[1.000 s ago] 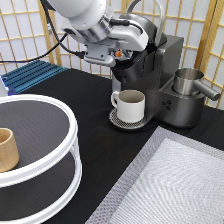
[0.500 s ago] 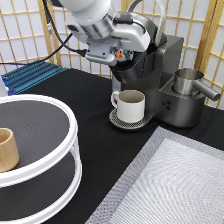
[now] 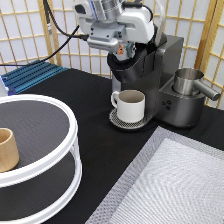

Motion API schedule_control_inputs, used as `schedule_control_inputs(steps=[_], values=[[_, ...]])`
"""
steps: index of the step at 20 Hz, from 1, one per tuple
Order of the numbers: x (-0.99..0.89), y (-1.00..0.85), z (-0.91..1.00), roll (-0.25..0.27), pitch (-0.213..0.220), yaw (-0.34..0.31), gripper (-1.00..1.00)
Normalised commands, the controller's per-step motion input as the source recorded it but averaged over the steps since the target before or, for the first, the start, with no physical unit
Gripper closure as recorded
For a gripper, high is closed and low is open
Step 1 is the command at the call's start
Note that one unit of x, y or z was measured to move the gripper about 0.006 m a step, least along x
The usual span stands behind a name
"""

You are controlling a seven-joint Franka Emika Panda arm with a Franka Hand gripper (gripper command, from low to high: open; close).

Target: Make coffee

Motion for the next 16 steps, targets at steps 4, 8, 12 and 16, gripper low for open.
schedule_control_inputs(steps=[4,8,12,16], values=[[-0.12,-0.02,0.37,-0.041,-0.028,0.000,-1.00],[-0.27,-0.16,0.32,-0.013,-0.047,0.000,-1.00],[-0.32,-0.36,0.70,-0.009,-0.053,-0.010,-1.00],[-0.03,0.34,1.00,-0.117,-0.061,-0.042,-1.00]])
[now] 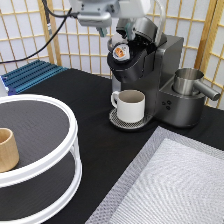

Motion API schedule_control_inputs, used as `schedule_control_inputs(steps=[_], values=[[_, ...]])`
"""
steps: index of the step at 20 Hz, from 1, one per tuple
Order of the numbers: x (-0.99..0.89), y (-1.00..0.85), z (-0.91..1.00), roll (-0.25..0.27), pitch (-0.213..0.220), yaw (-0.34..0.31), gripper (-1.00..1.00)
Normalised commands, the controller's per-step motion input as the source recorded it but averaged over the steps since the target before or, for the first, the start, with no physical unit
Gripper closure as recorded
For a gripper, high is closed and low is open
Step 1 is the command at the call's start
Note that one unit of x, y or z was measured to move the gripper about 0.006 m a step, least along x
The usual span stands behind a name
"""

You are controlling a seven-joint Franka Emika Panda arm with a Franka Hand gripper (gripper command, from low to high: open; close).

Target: Make coffee

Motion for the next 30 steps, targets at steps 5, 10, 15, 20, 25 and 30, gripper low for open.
schedule_control_inputs(steps=[5,10,15,20,25,30], values=[[0.23,0.83,1.00,-0.188,0.002,-0.048,-1.00],[0.32,0.92,0.86,-0.217,0.075,-0.001,-1.00],[0.76,0.21,0.16,-0.197,0.188,0.000,-1.00],[0.35,-0.04,-0.11,-0.150,0.189,0.002,-1.00],[0.13,-0.01,-0.07,-0.175,0.171,0.000,-1.00],[0.20,-0.01,-0.18,-0.159,0.163,0.000,-1.00]])
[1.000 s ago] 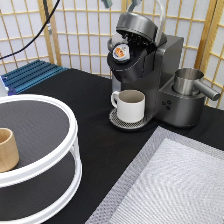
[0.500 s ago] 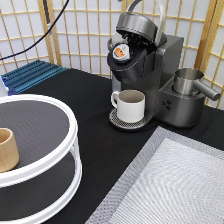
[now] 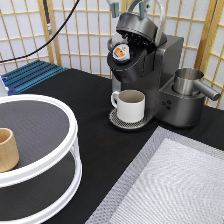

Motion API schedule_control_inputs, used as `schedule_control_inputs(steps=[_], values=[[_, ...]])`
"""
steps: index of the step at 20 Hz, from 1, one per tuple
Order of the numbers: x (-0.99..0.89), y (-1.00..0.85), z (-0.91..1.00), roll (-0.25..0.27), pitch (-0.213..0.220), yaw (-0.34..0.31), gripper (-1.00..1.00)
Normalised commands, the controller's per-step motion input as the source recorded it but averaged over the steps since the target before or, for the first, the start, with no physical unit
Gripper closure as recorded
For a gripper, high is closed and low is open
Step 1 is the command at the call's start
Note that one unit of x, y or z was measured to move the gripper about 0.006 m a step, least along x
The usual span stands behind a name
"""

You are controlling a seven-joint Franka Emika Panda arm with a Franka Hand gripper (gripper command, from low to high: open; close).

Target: Make coffee

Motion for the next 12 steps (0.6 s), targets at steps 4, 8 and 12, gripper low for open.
schedule_control_inputs(steps=[4,8,12], values=[[0.41,-0.09,-0.25,-0.123,0.172,0.004,-1.00],[0.39,-0.09,-0.27,-0.101,0.178,0.006,-1.00],[0.23,-0.37,-0.25,-0.029,0.183,0.013,-1.00]])
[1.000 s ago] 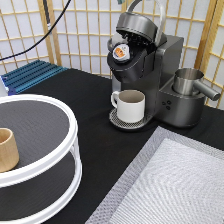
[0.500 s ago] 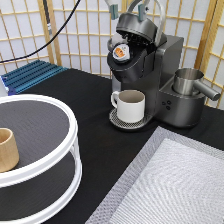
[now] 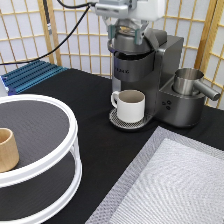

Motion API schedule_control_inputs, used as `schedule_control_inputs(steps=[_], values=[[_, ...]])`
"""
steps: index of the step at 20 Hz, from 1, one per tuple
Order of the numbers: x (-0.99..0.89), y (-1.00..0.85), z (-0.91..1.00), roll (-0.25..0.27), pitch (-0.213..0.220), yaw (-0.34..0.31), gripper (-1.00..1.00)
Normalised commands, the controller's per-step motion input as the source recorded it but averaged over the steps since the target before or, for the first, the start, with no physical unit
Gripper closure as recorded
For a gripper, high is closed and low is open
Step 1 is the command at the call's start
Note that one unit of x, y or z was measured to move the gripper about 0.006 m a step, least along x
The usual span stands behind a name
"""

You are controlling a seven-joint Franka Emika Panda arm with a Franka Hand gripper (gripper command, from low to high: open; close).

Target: Make coffee

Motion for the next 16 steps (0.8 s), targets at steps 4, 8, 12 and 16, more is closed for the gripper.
schedule_control_inputs(steps=[4,8,12,16], values=[[0.05,-0.67,-0.24,0.000,0.176,0.015,-1.00],[-0.18,-0.62,0.67,0.000,0.172,0.010,-1.00],[-0.28,-0.29,1.00,0.000,0.082,0.008,-1.00],[-0.30,0.28,1.00,-0.005,0.029,0.002,-1.00]])
